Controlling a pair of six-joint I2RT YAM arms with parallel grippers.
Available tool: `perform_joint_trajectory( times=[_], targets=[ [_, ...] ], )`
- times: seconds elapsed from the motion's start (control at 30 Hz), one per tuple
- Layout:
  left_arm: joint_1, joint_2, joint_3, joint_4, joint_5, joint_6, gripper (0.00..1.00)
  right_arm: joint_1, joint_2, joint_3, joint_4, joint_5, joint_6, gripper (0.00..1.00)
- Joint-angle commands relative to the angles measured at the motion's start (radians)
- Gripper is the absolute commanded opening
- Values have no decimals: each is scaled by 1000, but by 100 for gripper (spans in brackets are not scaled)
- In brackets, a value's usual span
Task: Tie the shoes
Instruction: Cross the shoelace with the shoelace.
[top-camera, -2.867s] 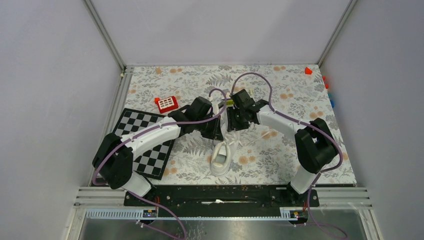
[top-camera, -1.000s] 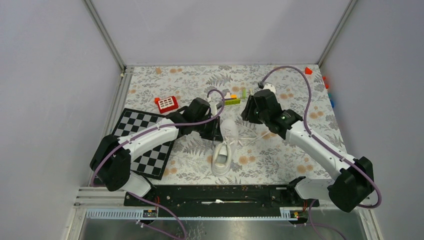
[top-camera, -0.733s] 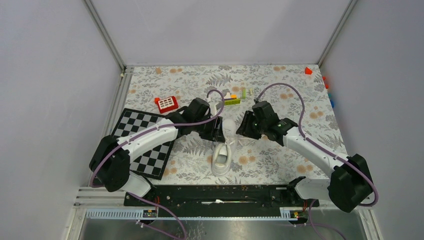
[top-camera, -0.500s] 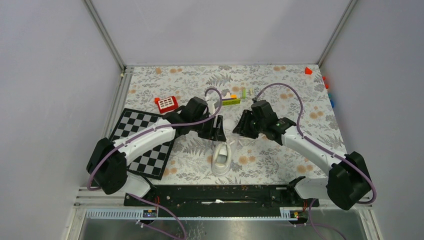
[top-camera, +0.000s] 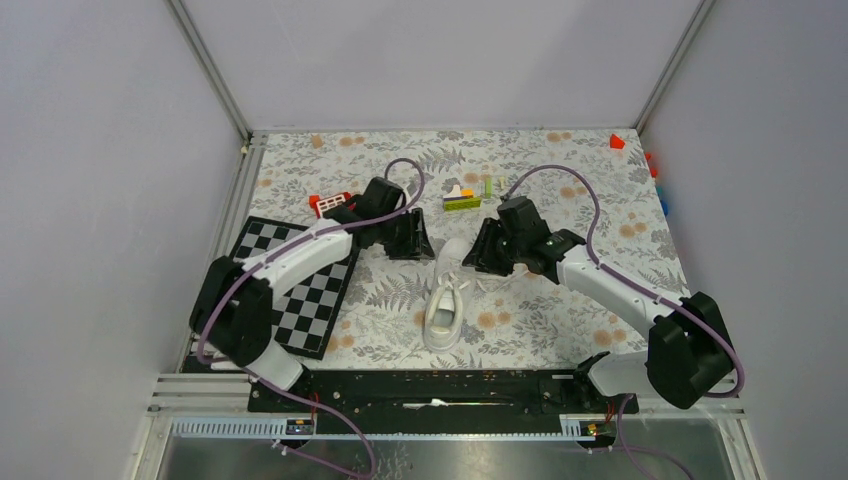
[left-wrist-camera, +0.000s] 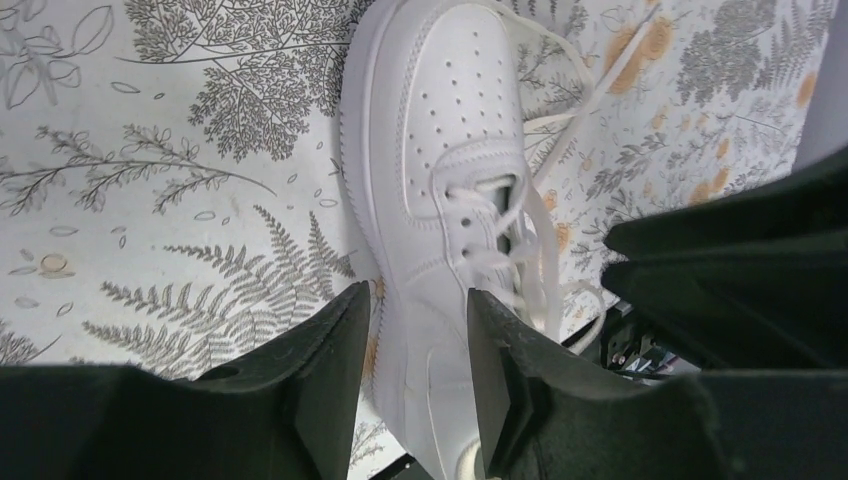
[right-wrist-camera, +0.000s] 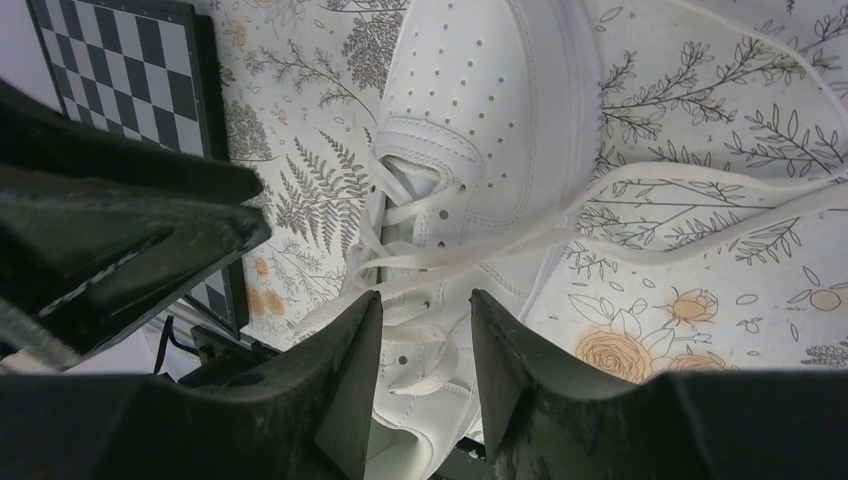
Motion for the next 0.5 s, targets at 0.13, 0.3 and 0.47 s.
perform_joint_trajectory(
  times=[0.13, 0.3, 0.47],
  targets=[
    [-31, 115, 110, -32, 77, 39, 42, -4, -19, 8, -18, 14, 26, 45],
    [-70, 100, 141, -81, 69, 79, 43, -3, -27, 0, -21, 26, 25, 45],
    [-81, 70, 130, -85, 63, 82, 44, -3, -17, 4, -14, 12, 22, 45]
  ],
)
